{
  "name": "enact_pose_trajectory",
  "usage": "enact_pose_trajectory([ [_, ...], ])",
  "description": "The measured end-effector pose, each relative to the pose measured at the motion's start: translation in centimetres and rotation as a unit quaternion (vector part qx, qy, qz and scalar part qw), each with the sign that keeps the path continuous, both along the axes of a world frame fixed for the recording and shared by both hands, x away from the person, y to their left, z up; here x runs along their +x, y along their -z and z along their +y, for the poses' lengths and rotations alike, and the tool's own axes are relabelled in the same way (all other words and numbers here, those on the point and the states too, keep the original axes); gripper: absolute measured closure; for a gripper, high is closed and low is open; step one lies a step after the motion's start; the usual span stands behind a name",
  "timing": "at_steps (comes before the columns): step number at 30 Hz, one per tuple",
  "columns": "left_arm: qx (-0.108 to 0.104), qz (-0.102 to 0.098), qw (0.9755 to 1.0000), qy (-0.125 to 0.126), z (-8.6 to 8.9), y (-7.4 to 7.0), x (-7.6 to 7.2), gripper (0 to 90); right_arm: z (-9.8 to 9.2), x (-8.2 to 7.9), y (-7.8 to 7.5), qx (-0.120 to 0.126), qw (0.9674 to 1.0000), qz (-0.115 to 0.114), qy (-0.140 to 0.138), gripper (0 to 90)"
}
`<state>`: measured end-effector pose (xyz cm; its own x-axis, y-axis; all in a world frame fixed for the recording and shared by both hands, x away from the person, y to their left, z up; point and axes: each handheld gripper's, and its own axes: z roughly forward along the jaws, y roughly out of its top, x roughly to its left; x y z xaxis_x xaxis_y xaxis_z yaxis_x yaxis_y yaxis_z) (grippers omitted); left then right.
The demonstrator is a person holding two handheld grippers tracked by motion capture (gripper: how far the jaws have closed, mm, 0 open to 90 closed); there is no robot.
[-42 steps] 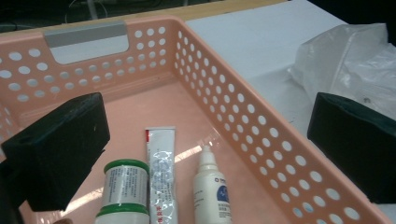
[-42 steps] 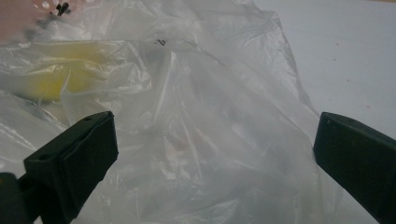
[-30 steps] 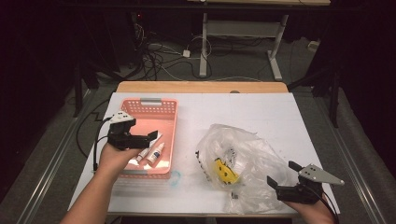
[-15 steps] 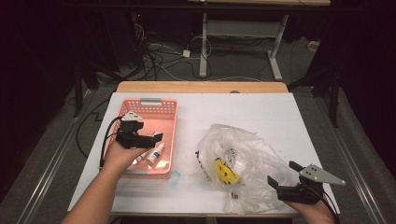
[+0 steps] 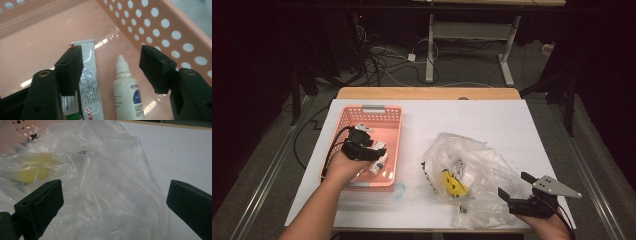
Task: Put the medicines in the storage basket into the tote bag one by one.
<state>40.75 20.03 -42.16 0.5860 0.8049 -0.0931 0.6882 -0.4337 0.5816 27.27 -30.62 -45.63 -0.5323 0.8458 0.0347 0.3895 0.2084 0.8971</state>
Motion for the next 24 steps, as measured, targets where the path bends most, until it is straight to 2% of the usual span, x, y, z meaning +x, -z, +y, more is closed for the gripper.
enact_pose_trajectory([
  [6, 0.032, 0.021, 0.9992, 0.0, -0.3, 0.1, 0.5, 44.0, 0.1, -0.1, -0.1, 0.0, 1.0, -0.004, -0.003, 1.7],
  [10, 0.044, 0.034, 0.9985, -0.003, -0.2, 0.6, 0.9, 45.7, 0.2, -0.1, -0.2, -0.001, 1.0, -0.004, -0.004, 1.8],
  [12, 0.056, 0.047, 0.9974, -0.003, -0.2, 0.9, 1.2, 45.8, 0.2, -0.1, -0.2, -0.001, 1.0, -0.003, -0.005, 1.8],
  [14, 0.058, 0.055, 0.9968, -0.008, -0.2, 1.1, 1.4, 46.7, 0.3, 0.0, -0.1, -0.001, 1.0, -0.001, -0.004, 1.9],
  [19, 0.078, 0.072, 0.9942, -0.017, -0.3, 1.6, 1.9, 46.7, 0.4, -0.1, -0.2, -0.003, 1.0, -0.004, -0.006, 1.9],
  [24, 0.1, 0.105, 0.9893, -0.021, -0.3, 2.4, 2.3, 48.7, 0.3, -0.1, -0.2, -0.003, 1.0, -0.005, -0.006, 1.9],
])
